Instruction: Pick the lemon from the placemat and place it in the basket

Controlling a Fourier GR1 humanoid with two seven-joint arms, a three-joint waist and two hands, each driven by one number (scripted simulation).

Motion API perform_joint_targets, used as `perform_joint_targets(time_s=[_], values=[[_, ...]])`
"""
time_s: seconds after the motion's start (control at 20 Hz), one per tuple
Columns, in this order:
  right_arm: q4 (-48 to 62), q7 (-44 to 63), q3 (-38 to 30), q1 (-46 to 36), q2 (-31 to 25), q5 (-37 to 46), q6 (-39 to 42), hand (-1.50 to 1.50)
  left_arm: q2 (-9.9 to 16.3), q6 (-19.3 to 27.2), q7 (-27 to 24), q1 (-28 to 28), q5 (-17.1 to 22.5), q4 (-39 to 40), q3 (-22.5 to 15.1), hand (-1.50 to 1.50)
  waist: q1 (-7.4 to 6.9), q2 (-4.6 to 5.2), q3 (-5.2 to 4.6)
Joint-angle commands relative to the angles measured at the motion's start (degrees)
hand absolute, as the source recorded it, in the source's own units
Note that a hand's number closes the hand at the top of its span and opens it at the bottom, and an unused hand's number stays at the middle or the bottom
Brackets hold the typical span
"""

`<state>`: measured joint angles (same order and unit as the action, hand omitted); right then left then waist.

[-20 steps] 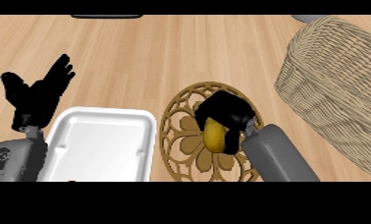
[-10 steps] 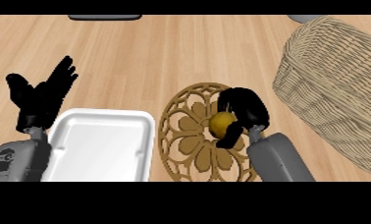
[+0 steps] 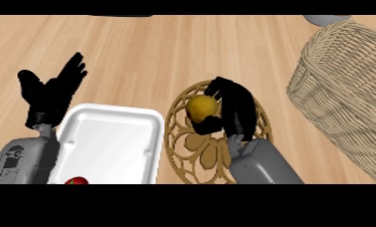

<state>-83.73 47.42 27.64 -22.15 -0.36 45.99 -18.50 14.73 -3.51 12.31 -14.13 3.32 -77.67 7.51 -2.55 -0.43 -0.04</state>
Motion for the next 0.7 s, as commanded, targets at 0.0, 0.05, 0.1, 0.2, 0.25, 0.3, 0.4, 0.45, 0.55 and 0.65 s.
perform_joint_targets(time_s=[0.0,0.05,0.1,0.2,0.25,0.3,0.4,0.45,0.55,0.65], values=[[-3.1,9.0,8.2,-6.2,0.3,3.8,-15.5,1.50,0.3,0.0,0.8,-1.4,-0.1,0.6,0.1,0.00,-0.64,0.15,0.00],[-4.4,13.5,10.3,-8.5,0.3,6.7,-15.7,1.50,1.5,-0.3,0.2,-1.8,-0.2,0.7,0.7,0.00,-0.24,-0.15,-0.10],[-4.0,17.6,10.0,-11.0,0.3,10.5,-15.8,1.50,-0.7,0.3,-0.4,1.3,-0.5,0.9,-0.4,0.00,0.04,-0.25,-0.17],[-4.0,24.5,12.6,-14.6,0.4,15.1,-16.0,1.50,1.9,-1.0,0.7,-1.2,0.8,1.2,1.6,0.00,0.55,-0.28,-0.17],[-1.9,27.4,11.4,-16.5,0.4,17.4,-16.4,1.50,0.4,-0.5,-0.5,0.7,-0.4,0.8,-0.1,0.00,0.31,-0.20,-0.18],[-4.5,30.1,11.0,-17.6,0.3,18.0,-14.6,1.50,1.1,-0.3,2.2,-2.2,0.3,0.6,0.7,0.00,1.37,-0.32,-0.11],[-6.0,34.6,11.0,-20.1,0.3,20.7,-11.0,1.50,0.9,-0.2,0.6,-0.6,0.0,0.6,0.7,0.00,1.52,-0.45,-0.14],[-6.0,35.6,12.2,-17.6,0.3,23.9,-10.9,1.50,1.1,1.1,-0.4,-0.1,-0.3,1.6,1.9,0.00,2.15,-0.40,-0.14],[-5.8,37.6,8.2,-24.2,0.3,22.9,-5.8,1.50,1.2,-0.3,0.5,-0.3,0.6,1.1,1.7,0.00,1.50,-0.29,-0.14],[-5.5,37.7,4.9,-26.2,0.3,23.8,-2.1,1.50,0.0,1.4,1.6,-0.3,-0.5,0.0,0.6,0.00,1.87,-0.43,-0.11]])
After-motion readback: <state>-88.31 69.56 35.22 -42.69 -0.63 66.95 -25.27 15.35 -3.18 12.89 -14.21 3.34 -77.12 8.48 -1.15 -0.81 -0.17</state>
